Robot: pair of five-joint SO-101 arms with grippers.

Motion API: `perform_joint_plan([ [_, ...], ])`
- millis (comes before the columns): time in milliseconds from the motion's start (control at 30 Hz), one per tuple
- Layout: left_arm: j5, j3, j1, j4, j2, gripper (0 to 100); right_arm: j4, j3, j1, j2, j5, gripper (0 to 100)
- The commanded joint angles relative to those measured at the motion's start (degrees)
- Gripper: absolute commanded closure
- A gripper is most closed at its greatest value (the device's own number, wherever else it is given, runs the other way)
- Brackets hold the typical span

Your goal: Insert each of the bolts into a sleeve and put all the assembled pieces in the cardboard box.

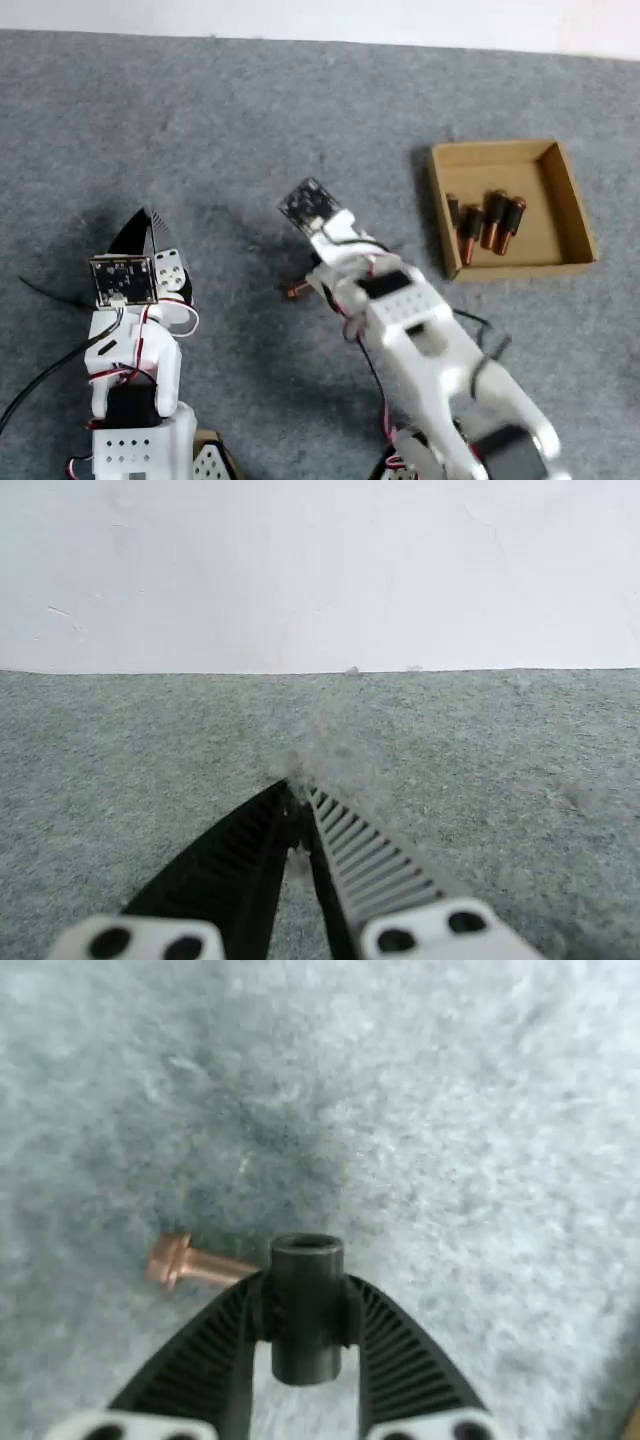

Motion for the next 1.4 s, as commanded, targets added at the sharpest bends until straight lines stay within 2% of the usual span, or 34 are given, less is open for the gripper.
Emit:
perform_joint_plan([
  [0,-0.3,1.2,1.2,-1.1,-0.6,99,-2.0,5.1,2.4,-12.3,-0.4,99.5],
  [200,-0.4,1.2,4.4,-0.6,-0.4,97,-1.9,17.9,6.3,-32.0,-0.4,99.5],
  [267,-3.7,0.1,8.0,3.0,-0.4,94,-1.7,22.8,7.2,-38.1,-0.4,99.5],
  [367,-9.8,-2.8,13.8,10.6,-0.4,95,-1.6,29.1,10.6,-46.7,-0.4,99.5],
  [500,-15.2,-3.6,19.6,13.8,-0.4,95,-1.5,35.3,17.3,-57.6,-2.7,99.5],
  [567,-16.0,-3.6,20.9,14.2,-0.3,95,1.5,37.2,18.9,-62.5,-5.7,99.5],
  [700,-16.1,-6.0,22.6,18.5,-0.3,87,12.5,38.5,19.3,-72.4,-6.2,99.5],
  [800,-16.6,-8.1,24.7,20.0,2.6,86,18.4,38.5,19.4,-79.1,-6.2,99.4],
  [900,-21.5,-10.9,27.9,20.0,10.9,86,19.1,38.3,19.4,-77.4,-6.2,99.4],
  [1000,-22.7,-16.7,29.8,18.1,23.9,86,19.2,38.5,19.5,-78.0,-6.1,99.4],
  [1300,-25.2,-42.9,34.8,17.2,72.7,86,18.9,38.6,19.4,-78.2,-6.1,99.4],
  [1367,-28.2,-48.3,34.7,17.2,82.2,86,18.9,38.6,19.4,-78.2,-6.1,99.4],
])
